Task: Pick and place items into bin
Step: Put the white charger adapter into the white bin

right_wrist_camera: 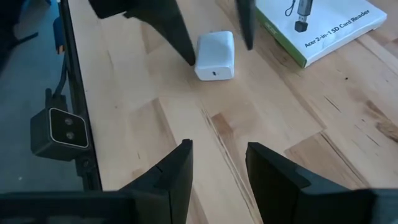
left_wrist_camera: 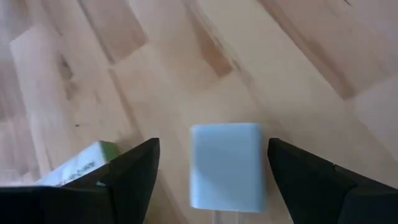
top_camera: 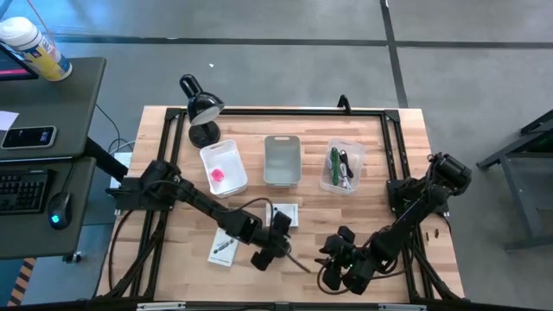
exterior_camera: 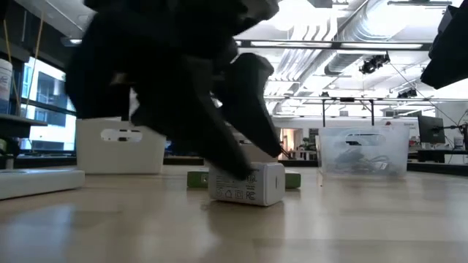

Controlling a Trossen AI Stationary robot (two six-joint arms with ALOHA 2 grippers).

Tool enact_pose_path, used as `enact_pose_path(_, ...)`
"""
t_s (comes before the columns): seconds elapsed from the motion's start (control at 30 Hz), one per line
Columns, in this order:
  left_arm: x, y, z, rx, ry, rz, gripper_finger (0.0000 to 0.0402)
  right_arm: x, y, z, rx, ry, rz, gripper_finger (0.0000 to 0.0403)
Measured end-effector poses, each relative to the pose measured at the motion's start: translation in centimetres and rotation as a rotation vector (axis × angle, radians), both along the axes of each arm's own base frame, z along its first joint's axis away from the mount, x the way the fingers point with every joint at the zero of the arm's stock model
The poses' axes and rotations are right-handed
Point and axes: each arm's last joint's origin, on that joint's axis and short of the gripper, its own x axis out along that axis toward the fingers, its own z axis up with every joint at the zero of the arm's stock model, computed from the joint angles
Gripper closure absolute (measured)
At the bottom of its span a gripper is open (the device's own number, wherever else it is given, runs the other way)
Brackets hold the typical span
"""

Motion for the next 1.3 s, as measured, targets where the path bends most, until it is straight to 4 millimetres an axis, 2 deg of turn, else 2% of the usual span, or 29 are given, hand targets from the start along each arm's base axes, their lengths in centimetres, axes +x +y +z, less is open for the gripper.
enact_pose_path(0.27, 0.4, 1.5, -0.6, -0.07, 0.042, 0.029, 0.0132, 0.0, 0.0, 0.0, 0.009, -0.002, -0.005, 0.0263)
enact_pose_path(0.9, 0.1, 1.3, -0.8, -0.125, 0.084, -0.004, 0.0187, 0.3, -0.3, 0.0, 0.001, -0.003, -0.021, 0.0263)
enact_pose_path(1.3, -0.2, 1.3, -1.0, -0.122, 0.122, 0.02, 0.0193, 0.3, -0.3, 0.0, 0.0, -0.003, -0.021, 0.0263)
